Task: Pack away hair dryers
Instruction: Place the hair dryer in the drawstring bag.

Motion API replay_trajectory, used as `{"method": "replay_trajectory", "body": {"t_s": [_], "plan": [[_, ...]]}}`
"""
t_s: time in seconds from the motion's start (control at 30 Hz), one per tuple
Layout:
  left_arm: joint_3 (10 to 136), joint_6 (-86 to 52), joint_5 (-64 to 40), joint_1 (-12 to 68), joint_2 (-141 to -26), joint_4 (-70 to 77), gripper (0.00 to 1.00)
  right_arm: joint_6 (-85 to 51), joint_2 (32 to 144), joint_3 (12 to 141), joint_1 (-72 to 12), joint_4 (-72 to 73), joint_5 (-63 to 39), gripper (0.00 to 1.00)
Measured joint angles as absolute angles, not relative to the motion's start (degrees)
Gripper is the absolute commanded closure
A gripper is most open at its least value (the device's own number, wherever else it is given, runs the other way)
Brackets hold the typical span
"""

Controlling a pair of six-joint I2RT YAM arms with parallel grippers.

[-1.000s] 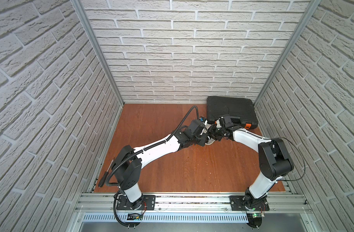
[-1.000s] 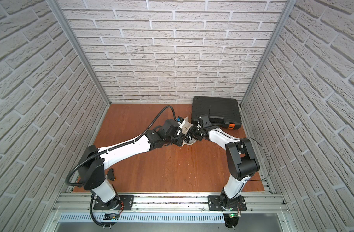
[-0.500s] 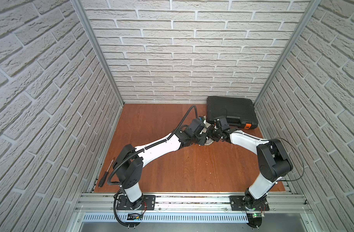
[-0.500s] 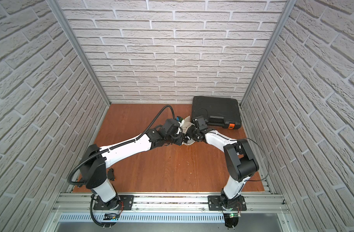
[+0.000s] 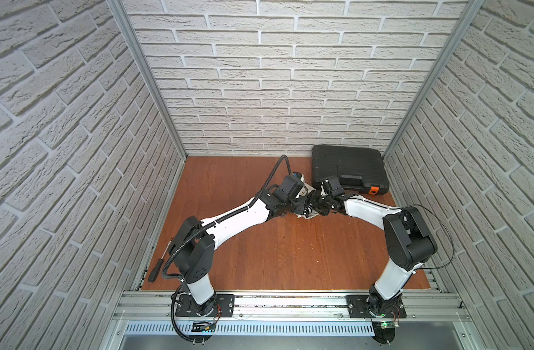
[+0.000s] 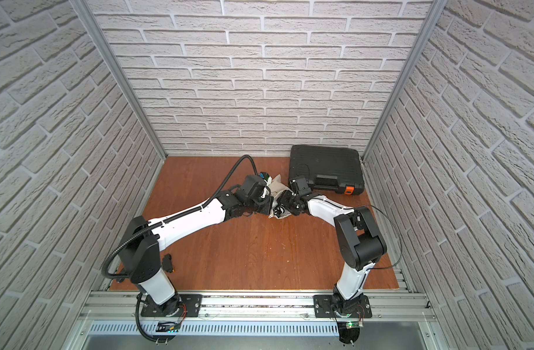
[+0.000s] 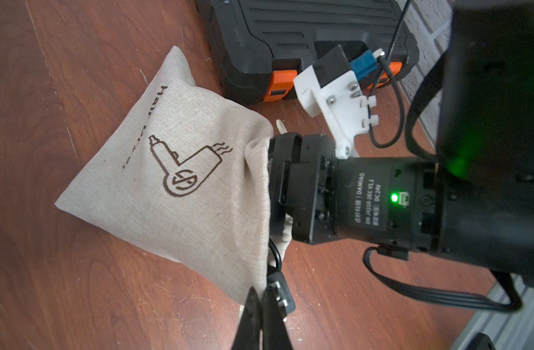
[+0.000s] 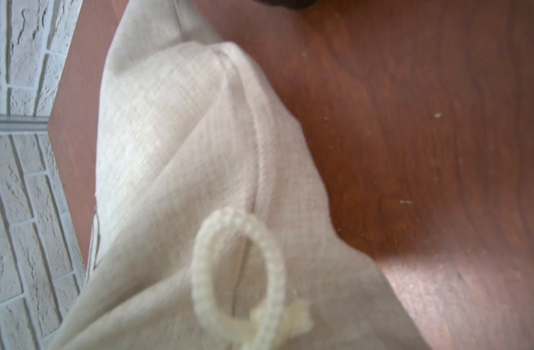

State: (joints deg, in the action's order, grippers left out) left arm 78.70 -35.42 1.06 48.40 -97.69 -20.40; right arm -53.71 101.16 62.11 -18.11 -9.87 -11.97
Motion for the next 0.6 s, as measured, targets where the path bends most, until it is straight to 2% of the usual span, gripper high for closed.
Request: {"method": "replay_trajectory", "body": {"t_s": [0.2, 0.33, 0.6], "plan": [[80.47, -34.50, 1.06, 47.88, -98.45, -21.76, 1.00, -52.71, 100.57, 62.15, -18.04, -11.79, -14.90, 0.26], [81.58, -34.09, 1.06, 47.83, -98.96, -22.28, 1.00, -52.84, 98.52, 61.89, -17.63, -13.39, -17.43, 0.35], [83.05, -33.12, 1.06, 47.62, -99.50, -23.64, 1.00, -53.52, 94.65, 58.57, -16.32, -16.16, -22.79, 0.40]]}}
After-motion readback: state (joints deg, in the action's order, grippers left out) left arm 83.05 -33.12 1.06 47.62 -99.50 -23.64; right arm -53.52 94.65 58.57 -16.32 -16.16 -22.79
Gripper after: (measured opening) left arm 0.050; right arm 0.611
